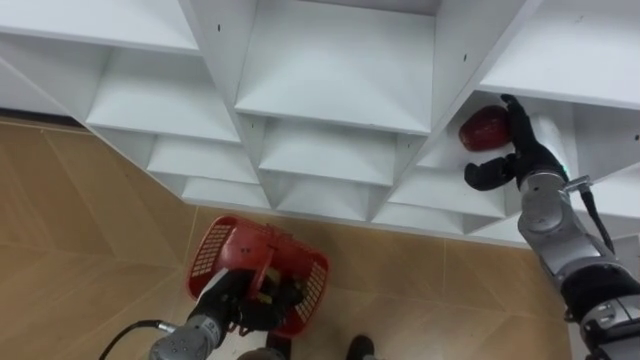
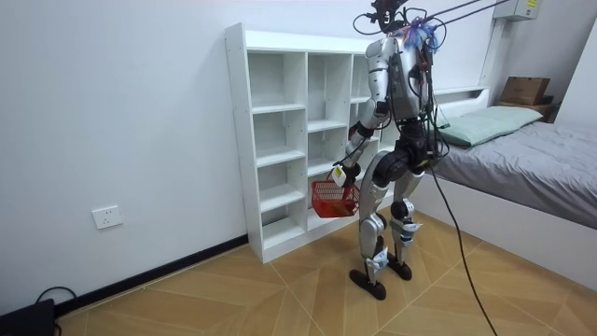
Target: Collect fruits from the closet
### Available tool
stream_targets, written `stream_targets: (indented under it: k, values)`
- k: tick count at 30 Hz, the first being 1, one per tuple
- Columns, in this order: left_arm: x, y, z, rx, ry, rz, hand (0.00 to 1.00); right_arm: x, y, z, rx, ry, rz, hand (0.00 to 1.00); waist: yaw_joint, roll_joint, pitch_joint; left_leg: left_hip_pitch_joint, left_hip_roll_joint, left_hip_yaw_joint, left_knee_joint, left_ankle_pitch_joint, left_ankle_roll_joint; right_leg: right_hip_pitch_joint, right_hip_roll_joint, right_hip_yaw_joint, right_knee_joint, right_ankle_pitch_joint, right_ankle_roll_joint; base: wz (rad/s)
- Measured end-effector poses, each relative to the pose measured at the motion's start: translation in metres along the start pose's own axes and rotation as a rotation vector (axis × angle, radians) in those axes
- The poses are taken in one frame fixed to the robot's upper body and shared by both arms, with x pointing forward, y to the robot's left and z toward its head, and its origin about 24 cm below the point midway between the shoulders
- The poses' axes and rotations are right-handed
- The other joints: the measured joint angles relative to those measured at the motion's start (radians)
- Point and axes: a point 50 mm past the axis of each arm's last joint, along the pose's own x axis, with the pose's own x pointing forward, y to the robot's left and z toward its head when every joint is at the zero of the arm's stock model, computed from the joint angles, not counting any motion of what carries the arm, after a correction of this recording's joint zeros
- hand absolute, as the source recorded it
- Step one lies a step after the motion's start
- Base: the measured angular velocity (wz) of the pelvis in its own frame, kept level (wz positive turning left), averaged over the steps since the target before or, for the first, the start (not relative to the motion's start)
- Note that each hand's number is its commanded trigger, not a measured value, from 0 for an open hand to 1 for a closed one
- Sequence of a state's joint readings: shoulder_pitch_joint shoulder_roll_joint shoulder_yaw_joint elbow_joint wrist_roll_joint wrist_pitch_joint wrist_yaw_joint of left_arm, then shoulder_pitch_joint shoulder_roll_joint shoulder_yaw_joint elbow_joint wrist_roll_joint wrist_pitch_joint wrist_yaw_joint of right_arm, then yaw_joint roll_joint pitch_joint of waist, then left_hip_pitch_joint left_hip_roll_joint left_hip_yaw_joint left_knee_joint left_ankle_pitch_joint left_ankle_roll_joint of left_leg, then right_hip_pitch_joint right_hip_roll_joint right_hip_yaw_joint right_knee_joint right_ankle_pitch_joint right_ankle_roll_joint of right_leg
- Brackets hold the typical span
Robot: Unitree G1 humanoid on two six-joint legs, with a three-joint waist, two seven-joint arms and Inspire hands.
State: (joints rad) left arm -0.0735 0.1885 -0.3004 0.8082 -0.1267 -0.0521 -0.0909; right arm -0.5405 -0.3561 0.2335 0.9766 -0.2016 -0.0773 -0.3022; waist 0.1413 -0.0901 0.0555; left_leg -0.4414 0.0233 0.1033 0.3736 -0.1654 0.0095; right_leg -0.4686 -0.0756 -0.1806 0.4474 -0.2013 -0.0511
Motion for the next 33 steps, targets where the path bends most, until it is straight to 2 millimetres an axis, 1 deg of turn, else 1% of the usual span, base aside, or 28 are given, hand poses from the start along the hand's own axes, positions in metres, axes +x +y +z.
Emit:
stream_targets:
  k: [8,21,33]
  values:
    - [0.0000,-0.0002,-0.0001,0.000,0.000,0.000,1.00,0.0001,-0.0005,-0.0001,0.001,0.000,-0.002,0.00,0.000,0.006,-0.0008,0.000,0.000,0.000,0.000,0.000,0.000,-0.001,-0.001,0.000,0.001,0.000,0.000,0.00]
    - [0.0000,-0.0007,-0.0002,-0.001,0.000,-0.001,1.00,0.0002,-0.0011,0.0008,0.004,-0.011,-0.004,0.00,0.000,0.006,-0.0008,0.000,-0.001,0.001,0.000,0.000,0.000,-0.001,-0.001,0.001,0.002,0.000,0.000,0.00]
    - [0.0004,-0.0017,0.0003,-0.004,-0.001,-0.004,1.00,0.0003,-0.0006,0.0058,-0.100,-0.058,-0.001,0.00,0.000,0.006,-0.0010,0.000,0.000,-0.001,-0.002,0.000,0.000,0.001,0.000,0.000,0.002,0.000,0.000,0.00]
